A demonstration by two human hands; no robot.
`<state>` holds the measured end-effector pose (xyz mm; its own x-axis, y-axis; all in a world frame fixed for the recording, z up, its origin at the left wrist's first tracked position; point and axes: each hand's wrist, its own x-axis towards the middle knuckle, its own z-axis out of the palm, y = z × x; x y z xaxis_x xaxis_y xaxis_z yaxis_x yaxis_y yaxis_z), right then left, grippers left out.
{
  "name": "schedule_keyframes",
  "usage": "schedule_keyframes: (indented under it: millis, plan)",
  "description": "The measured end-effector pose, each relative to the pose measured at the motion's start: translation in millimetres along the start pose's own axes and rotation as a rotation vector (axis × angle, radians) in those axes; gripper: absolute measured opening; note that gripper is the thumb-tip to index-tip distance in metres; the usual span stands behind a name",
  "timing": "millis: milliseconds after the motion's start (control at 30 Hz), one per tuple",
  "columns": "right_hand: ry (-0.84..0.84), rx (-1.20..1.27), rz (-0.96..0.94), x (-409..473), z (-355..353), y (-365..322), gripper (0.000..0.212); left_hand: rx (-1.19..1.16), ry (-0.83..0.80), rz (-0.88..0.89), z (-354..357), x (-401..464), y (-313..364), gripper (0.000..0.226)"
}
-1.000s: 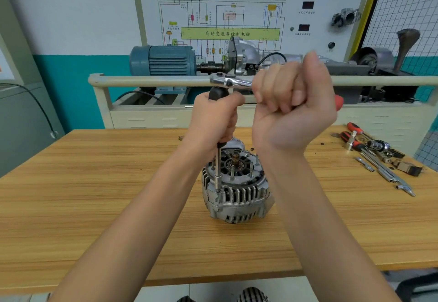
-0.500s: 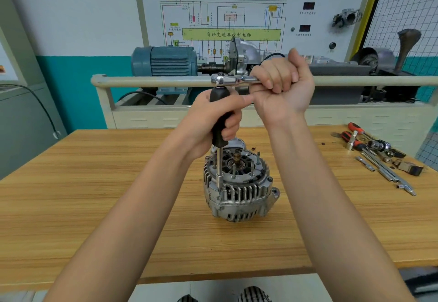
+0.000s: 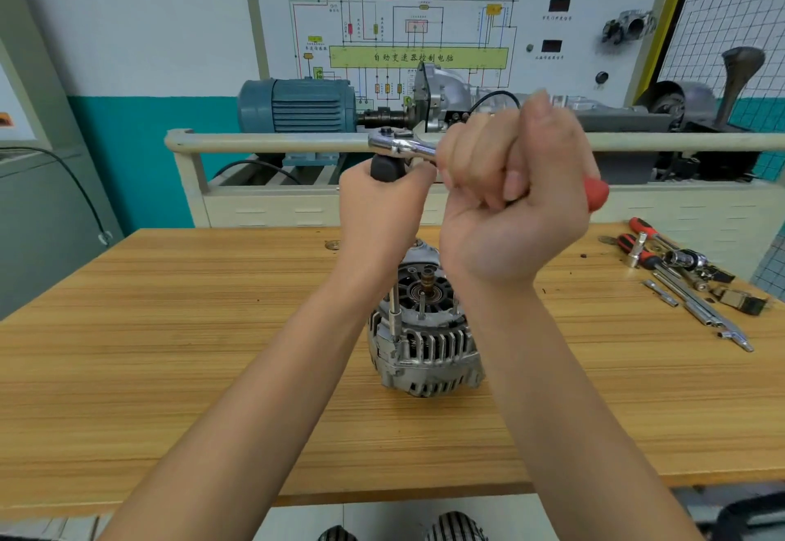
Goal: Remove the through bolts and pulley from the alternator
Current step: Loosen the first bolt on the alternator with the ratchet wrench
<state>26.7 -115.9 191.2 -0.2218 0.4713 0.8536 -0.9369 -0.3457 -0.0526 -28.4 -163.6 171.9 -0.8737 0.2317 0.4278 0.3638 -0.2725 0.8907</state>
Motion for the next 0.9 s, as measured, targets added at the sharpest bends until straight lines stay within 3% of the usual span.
schedule_keyframes:
  millis: [100,233,367,467,667,767,900]
  plan:
    - [0.065,0.151,0.219,17,-14,-4,0.052,-0.062,-0.221,-0.067,-13,5,2,0.045]
    - [0.304,0.406,0.505,38,-35,0,0.048,-0.064,-0.403,-0.093,-22,11,7,0.043]
    - [0.377,0.63,0.621,46,-43,7,0.048,-0.142,-0.541,-0.119,-18,12,9,0.041]
    - [0.366,0.543,0.535,40,-35,1,0.047,-0.165,-0.516,-0.15,-16,12,9,0.048]
    - [0.083,0.112,0.098,6,-4,-4,0.05,-0.043,-0.105,-0.078,-1,5,8,0.042]
    - [0.026,-0.066,-0.105,-6,6,1,0.043,0.031,-0.014,-0.025,5,4,6,0.04]
    - [0.033,0.031,0.034,7,-4,-3,0.048,-0.028,-0.15,-0.049,-2,4,6,0.041]
